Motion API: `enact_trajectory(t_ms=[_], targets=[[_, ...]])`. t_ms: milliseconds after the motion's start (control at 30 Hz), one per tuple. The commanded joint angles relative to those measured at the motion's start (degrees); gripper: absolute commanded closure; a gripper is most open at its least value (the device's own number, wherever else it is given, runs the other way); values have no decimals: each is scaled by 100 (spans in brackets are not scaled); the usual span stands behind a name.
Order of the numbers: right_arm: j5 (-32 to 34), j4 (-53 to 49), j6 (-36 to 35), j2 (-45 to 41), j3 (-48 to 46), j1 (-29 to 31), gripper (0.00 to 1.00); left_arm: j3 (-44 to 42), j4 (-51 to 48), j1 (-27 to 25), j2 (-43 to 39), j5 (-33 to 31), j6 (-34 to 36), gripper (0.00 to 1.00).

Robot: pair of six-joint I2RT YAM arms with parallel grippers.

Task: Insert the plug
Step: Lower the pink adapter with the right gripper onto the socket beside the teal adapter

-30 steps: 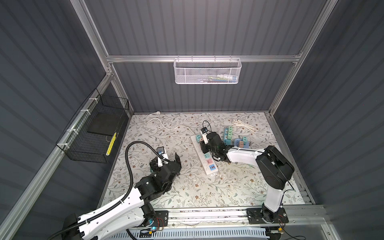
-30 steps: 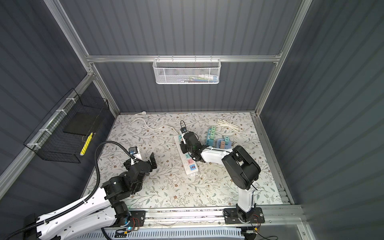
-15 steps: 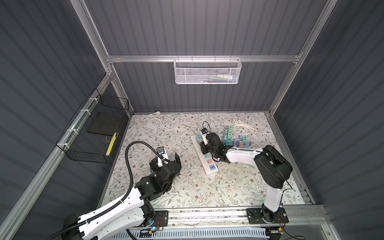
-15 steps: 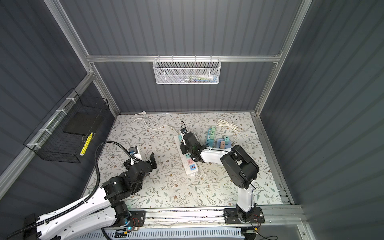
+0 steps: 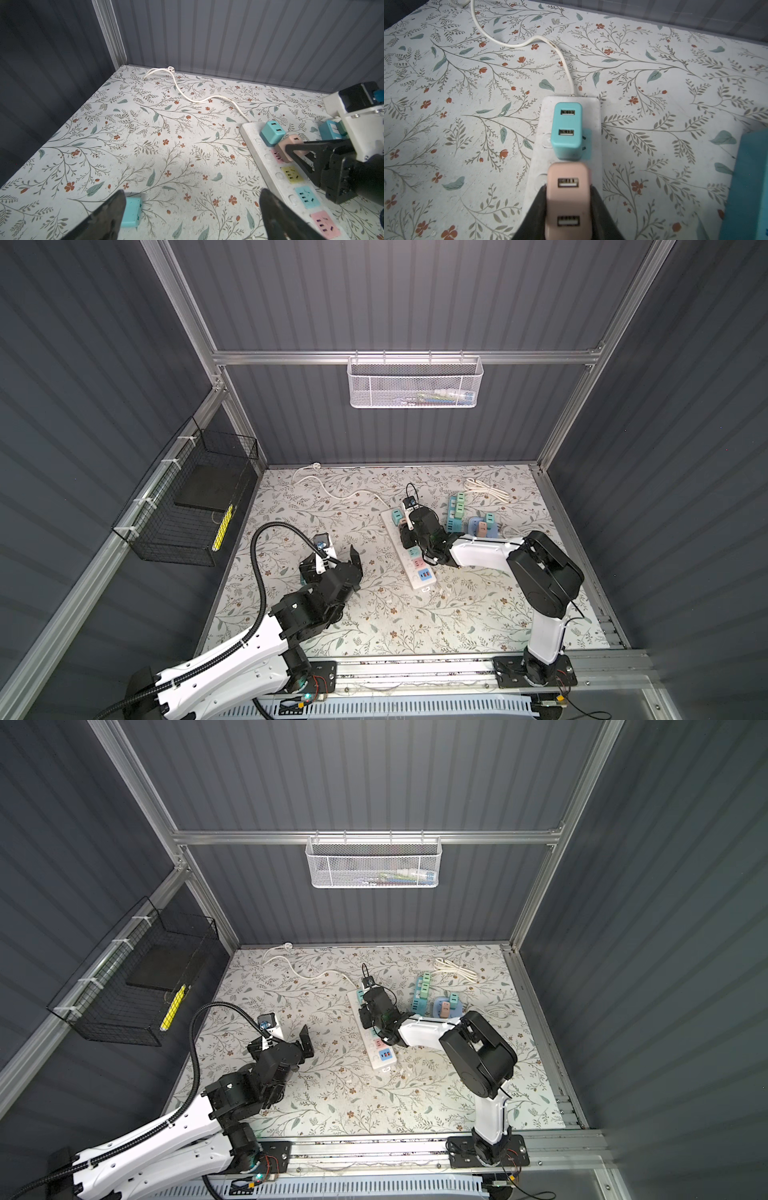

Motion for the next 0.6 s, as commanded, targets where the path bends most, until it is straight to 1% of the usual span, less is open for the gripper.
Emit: enact_trajectory(t_ms=[0, 367, 567], targets=[[-5, -375, 174, 146, 84, 37, 81, 74, 150, -17, -50, -148, 158, 0], [-79, -372, 211, 247, 108, 73, 81, -34, 146, -17, -145, -157, 125, 0], [25, -386, 219, 328, 146, 124, 80, -65, 126, -17, -182, -169, 99, 0]])
